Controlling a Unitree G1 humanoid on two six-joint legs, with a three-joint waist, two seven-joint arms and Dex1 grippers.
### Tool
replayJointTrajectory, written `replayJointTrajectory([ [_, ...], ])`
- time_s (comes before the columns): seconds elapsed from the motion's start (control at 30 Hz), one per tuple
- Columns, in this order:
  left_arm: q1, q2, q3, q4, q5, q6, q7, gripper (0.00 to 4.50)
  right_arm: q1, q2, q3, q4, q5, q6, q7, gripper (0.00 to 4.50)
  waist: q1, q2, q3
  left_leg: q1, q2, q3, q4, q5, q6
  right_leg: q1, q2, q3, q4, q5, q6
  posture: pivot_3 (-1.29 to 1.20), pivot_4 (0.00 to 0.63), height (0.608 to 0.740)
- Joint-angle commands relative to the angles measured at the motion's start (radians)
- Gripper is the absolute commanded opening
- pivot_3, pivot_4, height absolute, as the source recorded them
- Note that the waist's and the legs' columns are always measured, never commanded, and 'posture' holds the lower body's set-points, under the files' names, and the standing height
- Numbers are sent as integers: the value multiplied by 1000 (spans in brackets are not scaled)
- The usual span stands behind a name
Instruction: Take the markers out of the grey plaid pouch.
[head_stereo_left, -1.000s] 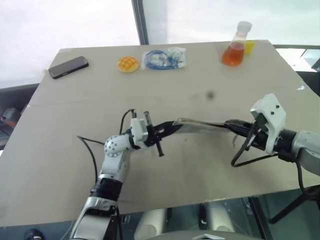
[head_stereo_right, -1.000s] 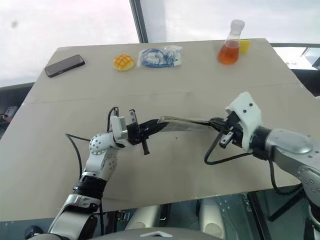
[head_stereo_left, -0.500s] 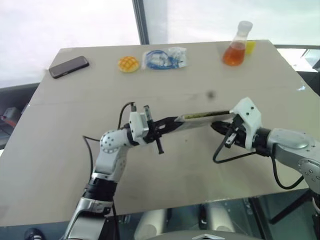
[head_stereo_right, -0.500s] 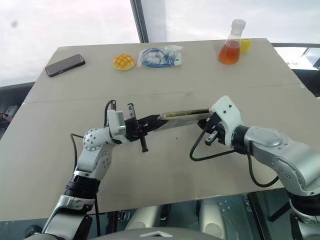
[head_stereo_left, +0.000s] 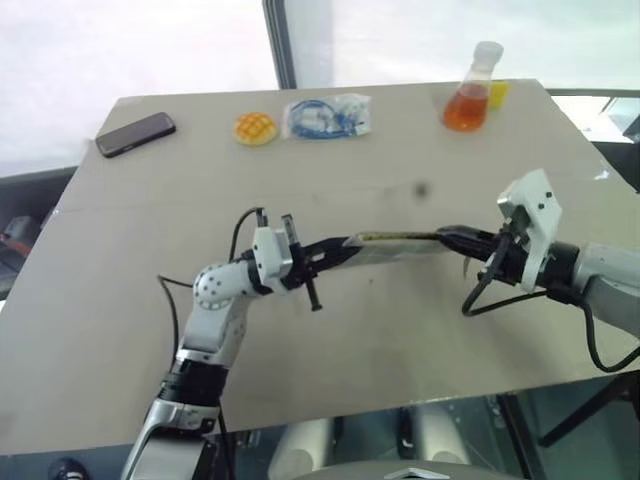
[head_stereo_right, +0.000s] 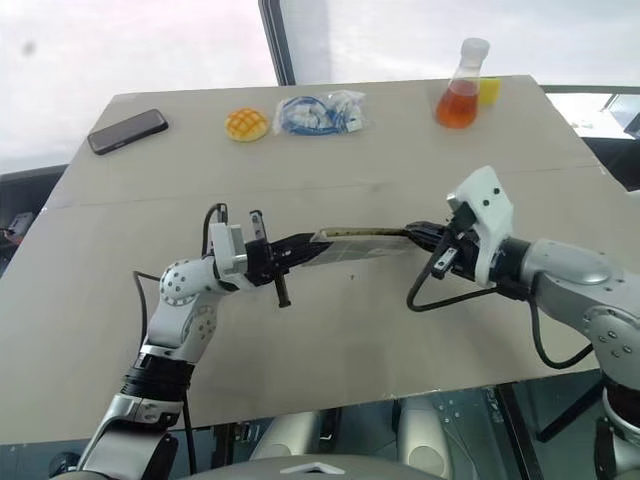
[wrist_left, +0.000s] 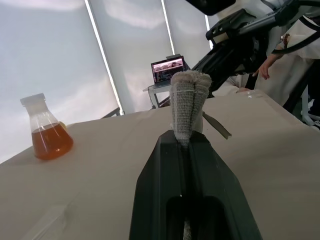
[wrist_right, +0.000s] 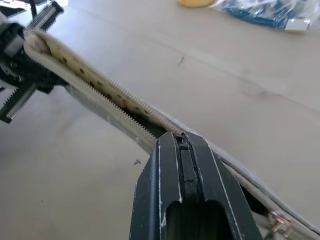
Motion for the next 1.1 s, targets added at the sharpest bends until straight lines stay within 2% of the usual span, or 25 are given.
replayJointTrajectory([
  [0.03,0,1,15,-59,-9,-3,10,0,-36,9,126,21,-99,-44,25,18,0,0,0,0,0,0,0,0,0,0,0,0,0,0,0,0,150,740],
  [0.2,22,-13,18,-88,-54,60,27,0,-63,-13,300,32,-217,-82,107,18,0,0,0,0,0,0,0,0,0,0,0,0,0,0,0,0,150,740],
  [0.3,46,-10,41,-121,-122,155,50,0,-69,-52,318,-10,-239,-94,163,18,1,0,1,0,0,0,0,0,0,0,0,0,0,0,0,0,150,740],
  [0.37,64,0,60,-140,-163,211,58,0,-89,-83,340,-25,-326,-176,195,18,0,1,1,0,0,0,0,0,0,0,0,0,-1,0,0,0,150,740],
  [0.47,87,19,87,-143,-198,273,48,0,-132,-137,446,-5,-505,-266,220,889,-2,1,1,0,0,0,0,0,0,0,0,0,-1,0,0,0,150,740],
  [0.6,101,40,94,-122,-199,293,-1,0,-184,-114,574,64,-702,-340,205,2577,-3,1,1,1,1,0,-1,0,-1,0,1,0,-1,0,0,0,150,740],
  [0.7,94,40,89,-89,-180,279,-41,0,-215,-80,669,130,-831,-385,212,2577,-2,1,1,1,0,0,-1,0,-1,-1,1,0,-1,0,0,0,150,740],
  [0.87,88,20,79,-84,-161,269,-68,0,-264,52,764,303,-982,-445,204,2577,-2,1,1,1,0,0,-1,0,-1,-1,1,0,-1,0,-1,0,150,740],
  [1.0,97,5,82,-101,-157,267,-68,0,-248,190,714,345,-963,-509,206,2577,-2,1,1,1,0,0,-1,0,-1,-1,1,1,-1,3,-3,0,150,740],
  [1.1,100,2,89,-116,-169,277,-69,0,-253,242,679,375,-995,-541,184,2577,-2,1,1,1,0,-1,-2,0,-1,-1,2,1,-1,4,0,0,150,740],
])
